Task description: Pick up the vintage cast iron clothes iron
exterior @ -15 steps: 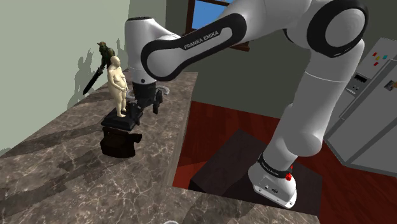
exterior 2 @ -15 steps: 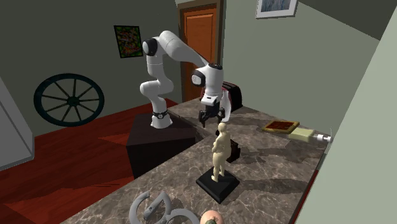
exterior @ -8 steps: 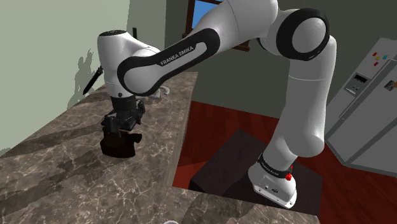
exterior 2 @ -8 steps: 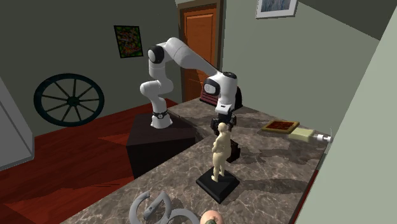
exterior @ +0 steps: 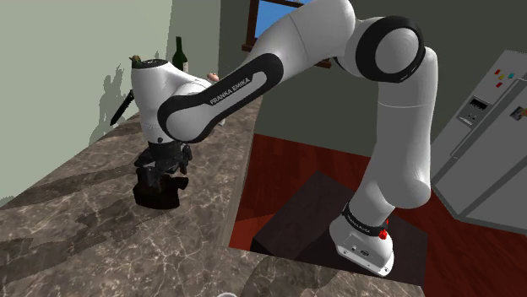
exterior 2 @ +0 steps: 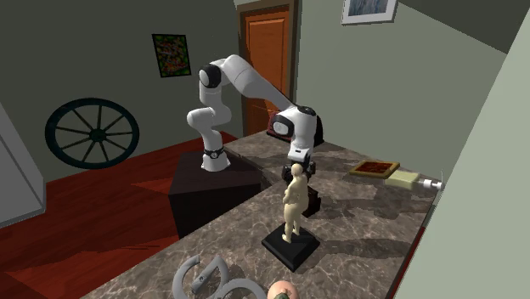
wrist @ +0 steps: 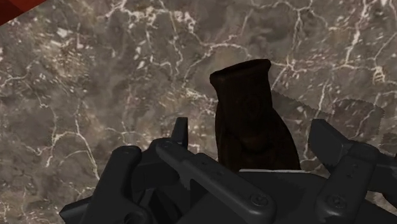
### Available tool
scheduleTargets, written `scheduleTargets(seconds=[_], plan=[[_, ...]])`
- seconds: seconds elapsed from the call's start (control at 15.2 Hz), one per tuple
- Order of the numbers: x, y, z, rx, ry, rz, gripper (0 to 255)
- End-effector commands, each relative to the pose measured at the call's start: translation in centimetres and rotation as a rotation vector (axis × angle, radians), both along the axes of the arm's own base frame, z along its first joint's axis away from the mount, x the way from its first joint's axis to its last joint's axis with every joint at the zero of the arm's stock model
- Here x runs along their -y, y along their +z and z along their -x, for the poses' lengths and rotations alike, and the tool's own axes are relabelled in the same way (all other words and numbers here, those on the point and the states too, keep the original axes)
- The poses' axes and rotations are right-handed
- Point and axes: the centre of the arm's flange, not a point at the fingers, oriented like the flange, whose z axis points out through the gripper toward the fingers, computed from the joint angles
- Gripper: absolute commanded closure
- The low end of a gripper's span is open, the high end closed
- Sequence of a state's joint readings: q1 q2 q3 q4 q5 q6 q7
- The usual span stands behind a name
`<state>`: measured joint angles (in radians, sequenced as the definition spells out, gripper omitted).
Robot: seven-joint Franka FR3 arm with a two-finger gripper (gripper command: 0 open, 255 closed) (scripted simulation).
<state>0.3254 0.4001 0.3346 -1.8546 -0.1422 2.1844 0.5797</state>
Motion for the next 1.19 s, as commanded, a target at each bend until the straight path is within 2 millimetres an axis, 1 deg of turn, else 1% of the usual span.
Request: scheduleTargets(seconds=[0.0, 0.59, 1.12], plan=[[0.0, -0.2, 0.0, 0.0, 0.0, 0.0, 255], [0.0, -0.2, 0.0, 0.0, 0.0, 0.0, 255], [0.0, 4.0, 0.0, 0.0, 0.0, 0.0, 255]])
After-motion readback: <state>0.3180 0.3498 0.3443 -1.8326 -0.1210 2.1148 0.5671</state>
